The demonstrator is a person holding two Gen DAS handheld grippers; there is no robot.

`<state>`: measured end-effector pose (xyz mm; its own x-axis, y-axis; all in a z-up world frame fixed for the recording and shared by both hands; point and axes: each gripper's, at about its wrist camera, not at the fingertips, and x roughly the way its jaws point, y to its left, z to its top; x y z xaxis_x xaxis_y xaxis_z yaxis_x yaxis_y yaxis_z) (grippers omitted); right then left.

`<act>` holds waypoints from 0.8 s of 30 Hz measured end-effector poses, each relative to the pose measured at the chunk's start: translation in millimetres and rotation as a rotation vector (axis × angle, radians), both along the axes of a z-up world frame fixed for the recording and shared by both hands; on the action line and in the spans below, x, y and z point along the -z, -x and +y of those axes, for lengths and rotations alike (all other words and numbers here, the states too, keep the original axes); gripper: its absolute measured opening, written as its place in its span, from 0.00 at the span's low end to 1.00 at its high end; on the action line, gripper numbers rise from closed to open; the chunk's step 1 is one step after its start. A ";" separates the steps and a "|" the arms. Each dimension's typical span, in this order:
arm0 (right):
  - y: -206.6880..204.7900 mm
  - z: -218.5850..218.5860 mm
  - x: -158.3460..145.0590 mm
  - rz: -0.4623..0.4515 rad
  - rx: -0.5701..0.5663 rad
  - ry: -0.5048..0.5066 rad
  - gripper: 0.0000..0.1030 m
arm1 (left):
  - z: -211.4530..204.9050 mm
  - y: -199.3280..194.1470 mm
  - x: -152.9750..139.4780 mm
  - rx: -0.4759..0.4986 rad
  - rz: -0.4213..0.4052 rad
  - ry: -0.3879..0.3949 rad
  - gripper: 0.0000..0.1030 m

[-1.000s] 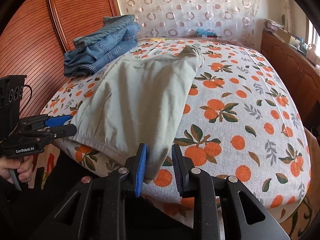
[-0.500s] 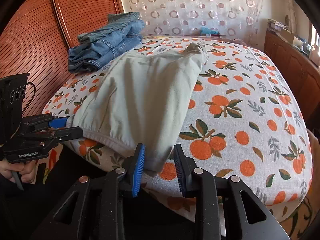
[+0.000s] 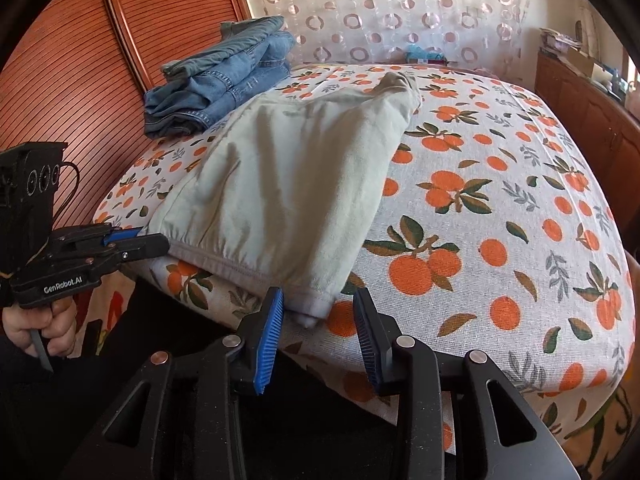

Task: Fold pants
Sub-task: 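Fold the waistband over toward the leg ends with both grippers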

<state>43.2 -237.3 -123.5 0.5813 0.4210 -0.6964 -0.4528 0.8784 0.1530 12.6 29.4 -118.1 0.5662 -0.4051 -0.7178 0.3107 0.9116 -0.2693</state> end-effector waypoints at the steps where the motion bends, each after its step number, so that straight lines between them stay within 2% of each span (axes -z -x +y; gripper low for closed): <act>1: 0.2 0.9 -0.1 0.004 -0.011 0.002 0.26 | 0.1 0.1 -0.1 0.000 0.002 0.001 0.16; 2: 0.9 2.7 -0.4 0.009 -0.025 0.015 0.16 | -0.4 1.0 -0.9 0.000 0.002 -0.005 0.16; 5: 5.8 0.7 -7.2 -0.013 -0.054 0.009 0.11 | -0.1 5.2 -5.6 0.005 -0.003 -0.005 0.15; 14: 16.8 -10.8 -27.9 -0.064 -0.079 -0.028 0.09 | -2.7 19.0 -33.7 0.018 -0.058 -0.015 0.15; 18: 5.5 -14.4 -49.1 -0.117 -0.082 -0.024 0.09 | 0.2 3.0 -41.2 0.022 -0.068 -0.002 0.15; 24: -26.3 -7.8 -67.0 -0.176 -0.062 -0.022 0.09 | 2.7 -41.4 -50.5 -0.004 -0.086 -0.004 0.15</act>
<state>69.4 -245.1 -56.5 0.6658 0.4736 -0.5766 -0.5272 0.8454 0.0855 54.0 32.1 -67.7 0.6274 -0.3996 -0.6683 0.3284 0.9140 -0.2382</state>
